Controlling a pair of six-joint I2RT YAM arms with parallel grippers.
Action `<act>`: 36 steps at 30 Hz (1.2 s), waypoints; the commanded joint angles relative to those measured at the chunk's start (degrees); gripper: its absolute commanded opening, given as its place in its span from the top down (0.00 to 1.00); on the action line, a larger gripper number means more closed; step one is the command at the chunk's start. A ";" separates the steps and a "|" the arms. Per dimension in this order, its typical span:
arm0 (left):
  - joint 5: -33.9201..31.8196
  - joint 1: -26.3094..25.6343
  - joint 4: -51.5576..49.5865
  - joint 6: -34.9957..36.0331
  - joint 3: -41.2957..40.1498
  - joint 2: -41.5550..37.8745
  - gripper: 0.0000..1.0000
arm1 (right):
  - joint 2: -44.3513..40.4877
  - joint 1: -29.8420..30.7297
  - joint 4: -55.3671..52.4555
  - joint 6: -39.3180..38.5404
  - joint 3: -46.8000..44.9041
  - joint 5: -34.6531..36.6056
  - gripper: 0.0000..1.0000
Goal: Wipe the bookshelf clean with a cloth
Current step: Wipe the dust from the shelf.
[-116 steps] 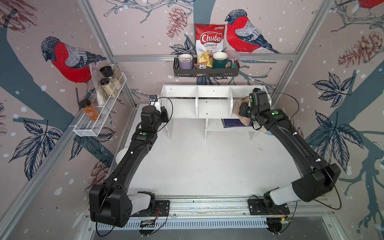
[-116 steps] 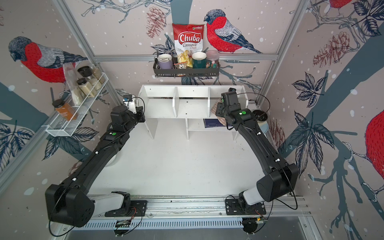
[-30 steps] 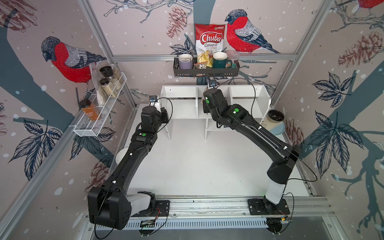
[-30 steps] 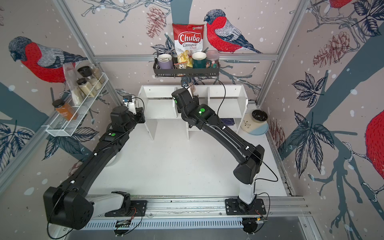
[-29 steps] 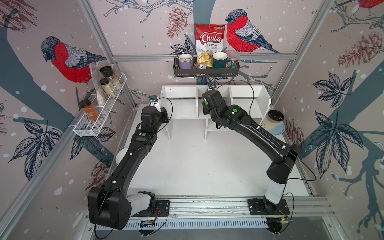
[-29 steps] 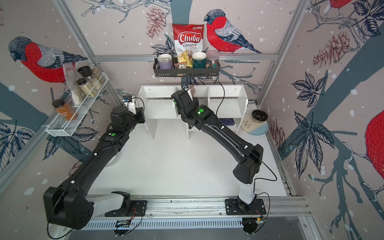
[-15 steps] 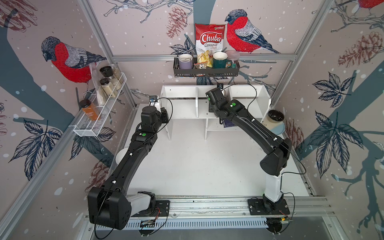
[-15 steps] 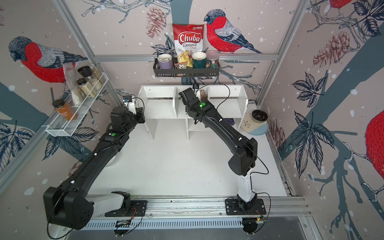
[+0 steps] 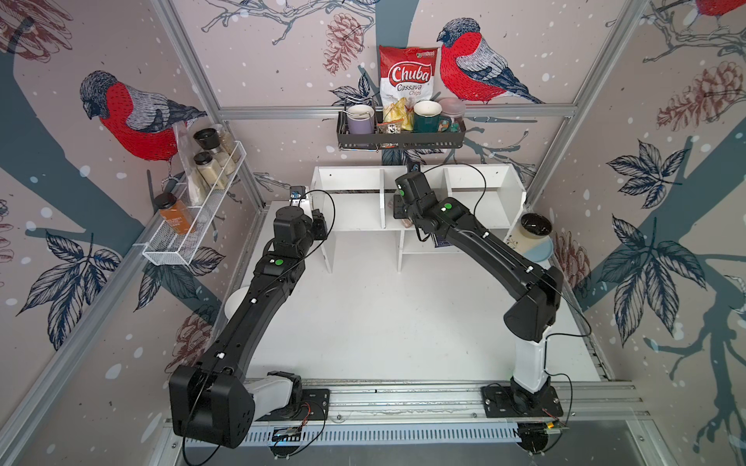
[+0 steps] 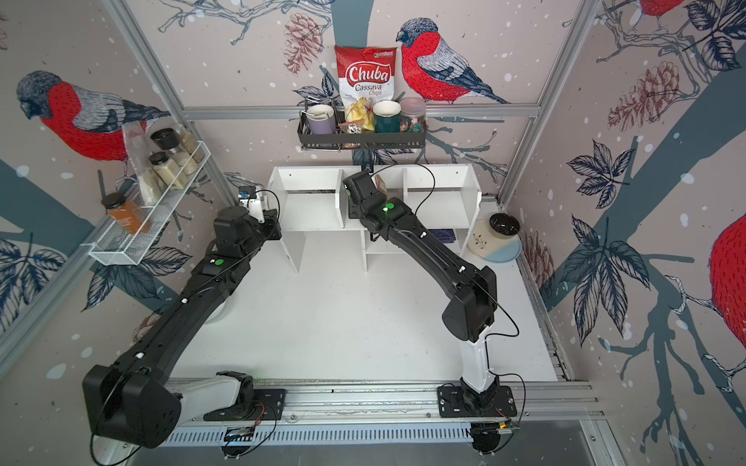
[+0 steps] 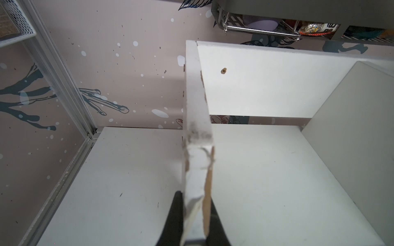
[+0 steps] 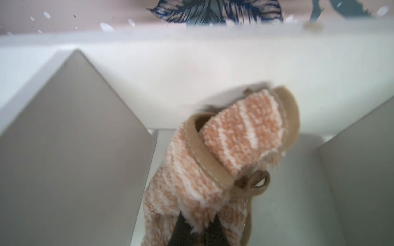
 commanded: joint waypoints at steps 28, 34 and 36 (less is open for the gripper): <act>3.84 0.19 2.90 -7.10 0.51 0.68 1.00 | 3.26 -4.32 1.02 0.36 10.84 4.07 1.00; 3.89 0.19 2.88 -7.19 0.51 0.79 1.00 | -1.10 -2.62 -0.30 0.62 2.24 15.84 1.00; 3.91 0.19 2.90 -7.17 0.51 0.81 1.00 | -2.84 -2.22 -0.34 1.47 -1.42 17.90 1.00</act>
